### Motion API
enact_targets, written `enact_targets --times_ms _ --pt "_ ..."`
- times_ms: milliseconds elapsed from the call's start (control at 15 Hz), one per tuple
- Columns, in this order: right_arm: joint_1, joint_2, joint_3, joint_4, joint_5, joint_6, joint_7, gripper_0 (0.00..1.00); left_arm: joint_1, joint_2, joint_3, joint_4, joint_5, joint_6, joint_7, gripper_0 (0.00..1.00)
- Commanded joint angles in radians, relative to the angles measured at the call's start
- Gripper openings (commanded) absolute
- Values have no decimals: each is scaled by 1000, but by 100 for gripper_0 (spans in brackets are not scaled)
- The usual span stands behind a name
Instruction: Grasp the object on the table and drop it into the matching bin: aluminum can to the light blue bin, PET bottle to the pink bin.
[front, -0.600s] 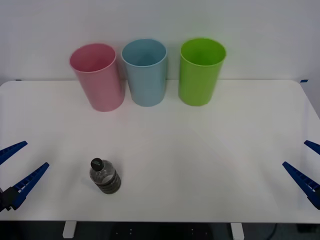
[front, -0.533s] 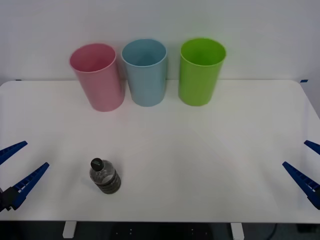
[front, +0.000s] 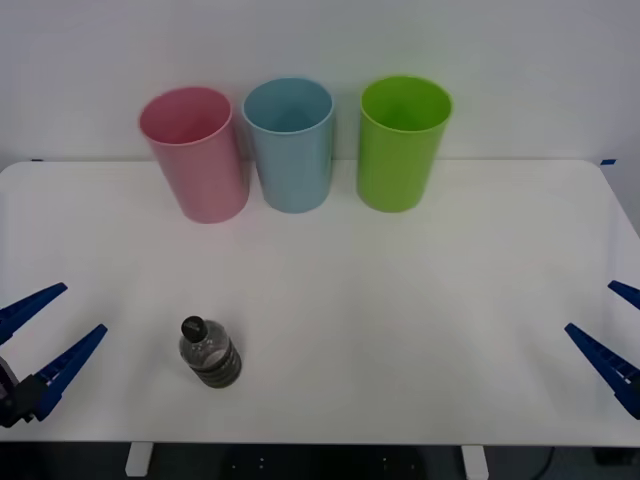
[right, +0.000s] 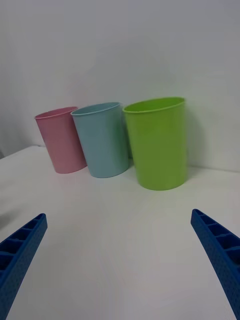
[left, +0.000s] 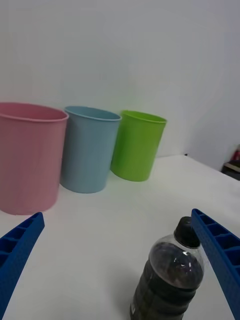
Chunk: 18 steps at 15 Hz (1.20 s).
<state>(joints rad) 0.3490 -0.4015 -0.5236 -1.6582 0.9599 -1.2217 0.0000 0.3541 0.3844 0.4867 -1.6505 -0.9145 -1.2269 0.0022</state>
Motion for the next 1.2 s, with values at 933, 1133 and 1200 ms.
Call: enact_targets --times_ms 933,1133,1200 --pt "0 0 0 0 0 0 0 100 19 -1 -23 47 -164 4 -93 100" --pt "0 0 0 0 0 0 0 100 -18 1 -65 80 -199 1 -151 100" --pt "0 0 0 0 0 0 0 100 -37 2 -77 112 -199 -11 -180 100"
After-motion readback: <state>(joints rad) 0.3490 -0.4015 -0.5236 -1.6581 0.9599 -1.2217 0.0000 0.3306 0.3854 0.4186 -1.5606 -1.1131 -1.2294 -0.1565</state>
